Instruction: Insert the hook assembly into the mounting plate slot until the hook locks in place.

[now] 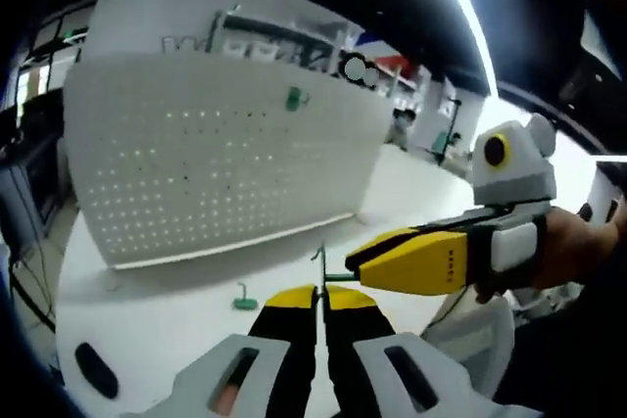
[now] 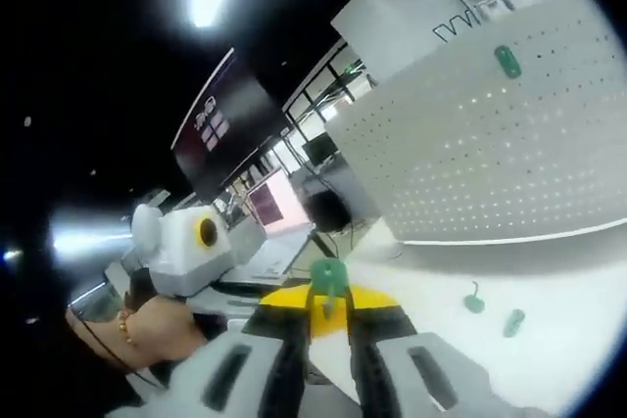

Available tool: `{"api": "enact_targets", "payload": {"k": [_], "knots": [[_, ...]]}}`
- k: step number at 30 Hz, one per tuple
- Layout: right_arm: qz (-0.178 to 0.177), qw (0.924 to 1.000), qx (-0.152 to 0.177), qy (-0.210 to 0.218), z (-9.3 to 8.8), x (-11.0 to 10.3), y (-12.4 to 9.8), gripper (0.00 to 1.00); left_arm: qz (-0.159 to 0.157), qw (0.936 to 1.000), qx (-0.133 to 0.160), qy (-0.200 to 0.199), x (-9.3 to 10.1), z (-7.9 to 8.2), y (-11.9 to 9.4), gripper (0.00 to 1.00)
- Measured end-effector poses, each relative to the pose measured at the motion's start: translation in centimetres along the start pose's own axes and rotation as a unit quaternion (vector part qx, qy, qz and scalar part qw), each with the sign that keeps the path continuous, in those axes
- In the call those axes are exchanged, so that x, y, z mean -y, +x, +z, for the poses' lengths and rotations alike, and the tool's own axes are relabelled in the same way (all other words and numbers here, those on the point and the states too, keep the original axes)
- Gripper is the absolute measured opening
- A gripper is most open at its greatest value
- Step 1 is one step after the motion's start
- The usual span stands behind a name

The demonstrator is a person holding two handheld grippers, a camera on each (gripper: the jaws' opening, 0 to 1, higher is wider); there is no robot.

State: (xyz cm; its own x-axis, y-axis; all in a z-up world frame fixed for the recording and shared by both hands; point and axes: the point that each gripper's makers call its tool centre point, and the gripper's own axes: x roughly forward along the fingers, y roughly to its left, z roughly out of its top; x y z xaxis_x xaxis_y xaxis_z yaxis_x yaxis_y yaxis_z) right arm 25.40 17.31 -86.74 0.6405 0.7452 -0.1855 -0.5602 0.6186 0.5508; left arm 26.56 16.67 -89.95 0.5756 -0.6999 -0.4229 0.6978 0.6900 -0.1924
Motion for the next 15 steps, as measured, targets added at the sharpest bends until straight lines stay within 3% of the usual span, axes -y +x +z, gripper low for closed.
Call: {"api": "enact_targets", "payload": {"k": [3,7,9,15], "knots": [[0.001,1.0000,0.003,0.003,0.0,-0.1,0.3,0.11,0.004,0.9999,0.012,0.007,0.2,0.5,-0.1,0.01],[0.000,0.9997,0.013,0.022,0.3,0.1,0.4,0.08,0.023,0.9980,0.024,0.054,0.0,1.2,-0.3,0.01],[0.002,0.9993,0.012,0.037,0.3,0.0,0.5,0.06,0.021,0.9982,0.023,0.051,-0.1,1.2,-0.3,0.01],[-0.003,0.9996,0.013,0.024,0.0,0.0,0.8,0.03,0.017,0.9991,0.023,0.032,-0.4,0.7,-0.4,0.01]]}}
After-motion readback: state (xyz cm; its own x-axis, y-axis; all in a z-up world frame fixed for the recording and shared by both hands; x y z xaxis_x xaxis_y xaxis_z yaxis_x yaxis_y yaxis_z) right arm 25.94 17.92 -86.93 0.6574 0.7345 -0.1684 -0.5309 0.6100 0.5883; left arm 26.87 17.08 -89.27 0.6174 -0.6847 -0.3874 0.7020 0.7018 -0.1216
